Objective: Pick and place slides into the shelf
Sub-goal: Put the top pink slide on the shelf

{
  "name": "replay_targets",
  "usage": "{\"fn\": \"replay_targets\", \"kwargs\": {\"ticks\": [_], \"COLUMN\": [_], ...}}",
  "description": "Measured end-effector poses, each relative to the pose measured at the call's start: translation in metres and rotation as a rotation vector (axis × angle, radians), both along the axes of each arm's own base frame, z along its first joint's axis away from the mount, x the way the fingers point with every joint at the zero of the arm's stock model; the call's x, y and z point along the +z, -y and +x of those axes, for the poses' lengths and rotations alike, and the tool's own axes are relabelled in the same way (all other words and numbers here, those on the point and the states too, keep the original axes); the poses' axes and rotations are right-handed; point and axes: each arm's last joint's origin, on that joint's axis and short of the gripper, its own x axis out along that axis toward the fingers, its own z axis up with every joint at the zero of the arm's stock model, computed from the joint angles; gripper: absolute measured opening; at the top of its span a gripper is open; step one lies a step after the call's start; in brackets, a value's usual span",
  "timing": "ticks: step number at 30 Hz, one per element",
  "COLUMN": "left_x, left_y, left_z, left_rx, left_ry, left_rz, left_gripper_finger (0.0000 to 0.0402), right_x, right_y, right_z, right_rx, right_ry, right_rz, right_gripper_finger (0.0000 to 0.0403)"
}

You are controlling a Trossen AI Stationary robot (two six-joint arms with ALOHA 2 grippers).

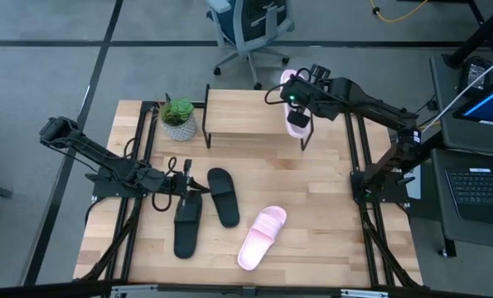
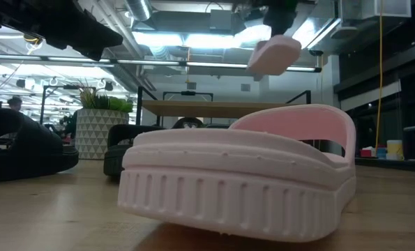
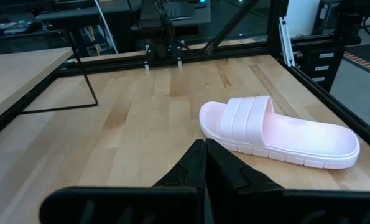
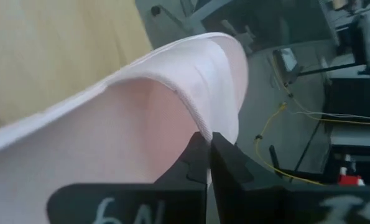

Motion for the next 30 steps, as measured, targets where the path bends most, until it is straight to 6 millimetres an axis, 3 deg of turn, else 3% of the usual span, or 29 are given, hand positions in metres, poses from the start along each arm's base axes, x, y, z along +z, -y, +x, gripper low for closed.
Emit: {"fn": "replay_targets", "kwargs": {"ticks": [10,30], "left_x": [0.000,0.000], "left_y": [0.000,0.000], "left_z": [0.000,0.000], "left_rx": [0.000,0.000], "left_ry": [0.000,0.000], "left_rz": [0.000,-0.002], "left_gripper_finger": [0.0000,0.0000], "right_x": [-0.019,-0.026], "right_y": [0.007,0.018], "right_z": [0.017,0.009], "right_rx": [-0.005,-0.018], "right_ry": [-0.064,-0.097], "right_rz": [0.022,0.122], "right_gripper_finger": [0.0007,0.0007]}}
